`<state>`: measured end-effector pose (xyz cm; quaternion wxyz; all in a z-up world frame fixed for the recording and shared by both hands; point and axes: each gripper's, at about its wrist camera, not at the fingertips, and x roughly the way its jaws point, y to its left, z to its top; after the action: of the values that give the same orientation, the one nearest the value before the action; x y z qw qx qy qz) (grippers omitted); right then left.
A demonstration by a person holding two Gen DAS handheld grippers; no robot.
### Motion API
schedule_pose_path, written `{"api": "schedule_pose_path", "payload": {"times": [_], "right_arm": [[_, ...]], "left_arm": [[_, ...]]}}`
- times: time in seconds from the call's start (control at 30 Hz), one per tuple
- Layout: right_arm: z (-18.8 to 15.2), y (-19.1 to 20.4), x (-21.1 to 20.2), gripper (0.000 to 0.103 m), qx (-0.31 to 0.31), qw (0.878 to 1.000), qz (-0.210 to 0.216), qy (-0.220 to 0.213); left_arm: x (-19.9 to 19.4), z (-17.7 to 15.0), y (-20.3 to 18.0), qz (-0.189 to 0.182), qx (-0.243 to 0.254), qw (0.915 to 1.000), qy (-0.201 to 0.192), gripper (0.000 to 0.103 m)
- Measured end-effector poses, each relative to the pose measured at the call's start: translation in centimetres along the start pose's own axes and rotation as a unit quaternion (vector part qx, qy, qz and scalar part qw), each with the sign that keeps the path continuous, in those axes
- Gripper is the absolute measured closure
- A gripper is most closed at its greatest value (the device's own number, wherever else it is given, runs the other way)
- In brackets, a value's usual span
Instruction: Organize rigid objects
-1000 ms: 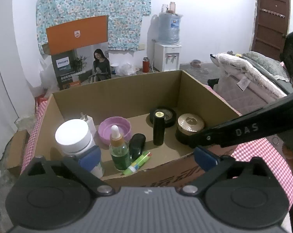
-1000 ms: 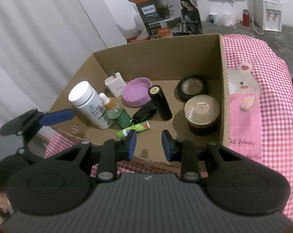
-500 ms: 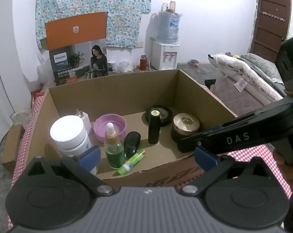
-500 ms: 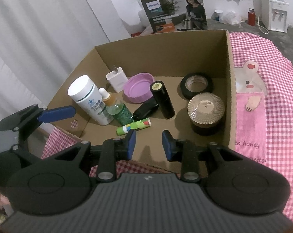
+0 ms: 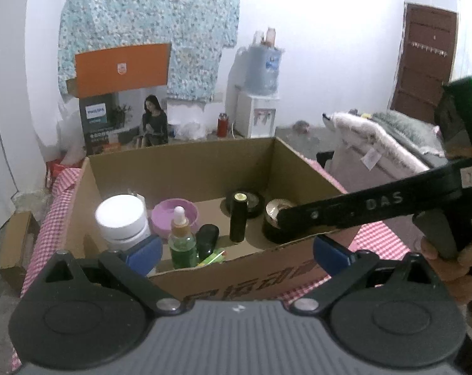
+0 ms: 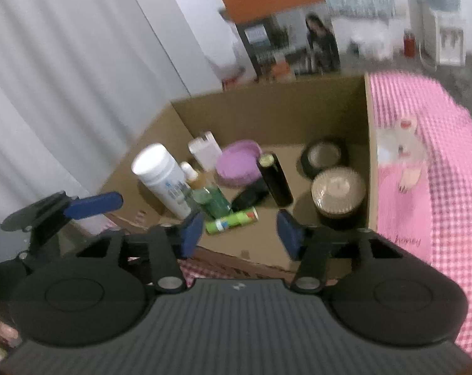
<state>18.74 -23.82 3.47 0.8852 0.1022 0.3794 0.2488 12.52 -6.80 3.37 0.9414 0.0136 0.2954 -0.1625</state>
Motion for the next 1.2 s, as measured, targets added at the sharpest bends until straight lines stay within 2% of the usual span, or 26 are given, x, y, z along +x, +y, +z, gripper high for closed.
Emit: {"api": "schedule_pose_path", "payload": {"times": [0.1, 0.23, 0.37, 0.57, 0.63, 0.77, 0.9, 1.2], "right_arm": [[-0.3, 1.3, -1.6, 0.036, -0.022, 0.999, -0.021, -0.032], [-0.5, 2.5, -3.6, 0.033, -0.032, 0.997, -0.023, -0.062], [-0.4, 3.7, -4.0, 0.032, -0.046, 0.996, -0.026, -0.067], [0.1, 4.7, -0.4, 0.035, -0.046, 0.997, -0.039, -0.039], [0.2, 4.4, 1.2, 0.038, -0.035, 0.998, -0.038, -0.026], [0.0, 3.6, 3.6, 0.042, -0.019, 0.999, -0.038, 0.003], [-0.2, 2.3, 5.4, 0.042, -0.007, 0.999, -0.028, 0.034], [0.5, 0.1, 6.3, 0.042, 0.021, 0.994, 0.035, 0.104]], "left_arm": [[-1.5, -0.6, 0.8, 0.003, -0.010, 0.9998, -0.014, 0.000], [-2.8, -1.1, 2.2, 0.018, -0.021, 0.9992, -0.030, 0.000], [-2.8, -1.2, 3.7, 0.041, -0.027, 0.9981, -0.038, 0.000], [0.2, 0.1, 5.6, 0.111, -0.041, 0.9924, -0.032, 0.000], [0.9, 0.4, 6.1, 0.117, -0.044, 0.9917, -0.031, 0.000], [2.7, 0.7, 6.5, 0.130, -0.039, 0.9908, -0.002, 0.000], [3.9, 0.2, 6.5, 0.135, -0.028, 0.9901, 0.024, 0.001], [3.6, -0.5, 7.4, 0.112, -0.061, 0.9910, 0.041, 0.000]]}}
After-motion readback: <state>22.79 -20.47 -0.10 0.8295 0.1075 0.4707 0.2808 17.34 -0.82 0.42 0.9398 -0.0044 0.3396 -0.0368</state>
